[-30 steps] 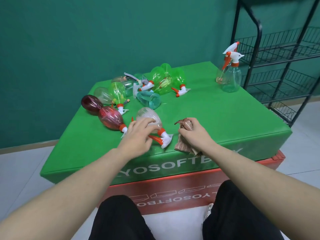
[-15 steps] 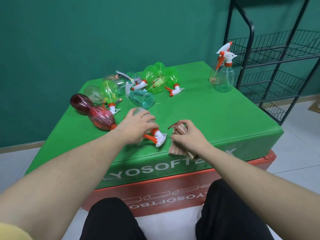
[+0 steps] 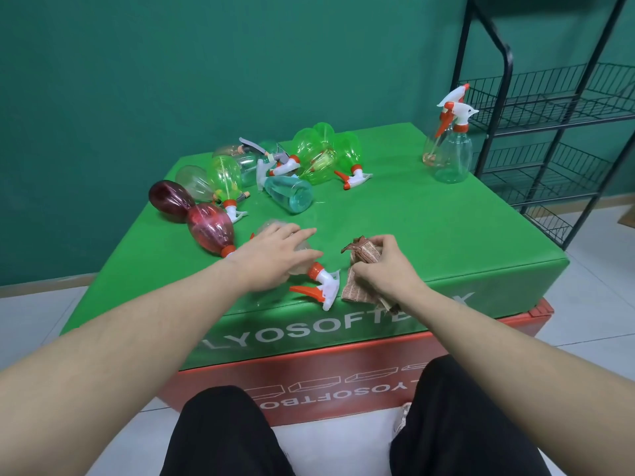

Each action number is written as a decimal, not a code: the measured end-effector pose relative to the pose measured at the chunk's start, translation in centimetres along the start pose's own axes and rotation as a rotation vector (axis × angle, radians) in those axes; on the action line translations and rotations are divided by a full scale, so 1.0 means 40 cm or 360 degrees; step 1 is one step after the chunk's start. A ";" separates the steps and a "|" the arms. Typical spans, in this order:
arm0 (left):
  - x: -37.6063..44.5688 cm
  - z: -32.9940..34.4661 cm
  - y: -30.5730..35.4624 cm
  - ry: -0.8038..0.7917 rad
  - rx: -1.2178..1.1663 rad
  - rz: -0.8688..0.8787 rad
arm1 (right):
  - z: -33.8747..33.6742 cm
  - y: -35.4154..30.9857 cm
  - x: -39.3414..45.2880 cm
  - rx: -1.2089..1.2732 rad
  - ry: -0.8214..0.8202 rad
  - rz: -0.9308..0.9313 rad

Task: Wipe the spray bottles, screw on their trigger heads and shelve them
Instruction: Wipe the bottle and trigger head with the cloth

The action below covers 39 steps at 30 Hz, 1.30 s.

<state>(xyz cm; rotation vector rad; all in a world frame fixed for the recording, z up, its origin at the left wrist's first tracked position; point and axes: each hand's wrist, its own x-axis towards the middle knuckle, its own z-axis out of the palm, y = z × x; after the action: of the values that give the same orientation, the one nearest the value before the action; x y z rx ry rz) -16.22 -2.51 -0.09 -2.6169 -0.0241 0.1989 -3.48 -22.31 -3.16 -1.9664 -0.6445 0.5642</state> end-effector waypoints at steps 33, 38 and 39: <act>-0.042 0.036 0.033 0.0208 -0.0891 -0.0395 | -0.008 -0.062 0.020 -0.1005 -0.0404 -0.0644; -0.027 0.033 0.027 0.0184 -0.0906 -0.0412 | -0.049 -0.036 0.007 -0.1229 -0.0454 -0.0783; -0.024 0.032 0.026 0.0184 -0.0910 -0.0419 | -0.060 -0.031 -0.001 -0.1274 -0.0462 -0.0819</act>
<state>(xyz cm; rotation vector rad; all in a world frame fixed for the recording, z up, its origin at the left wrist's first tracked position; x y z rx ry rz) -17.37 -2.82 -1.58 -3.1463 -0.4421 -0.0659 -2.27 -23.38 -1.00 -2.3054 -1.7014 0.2783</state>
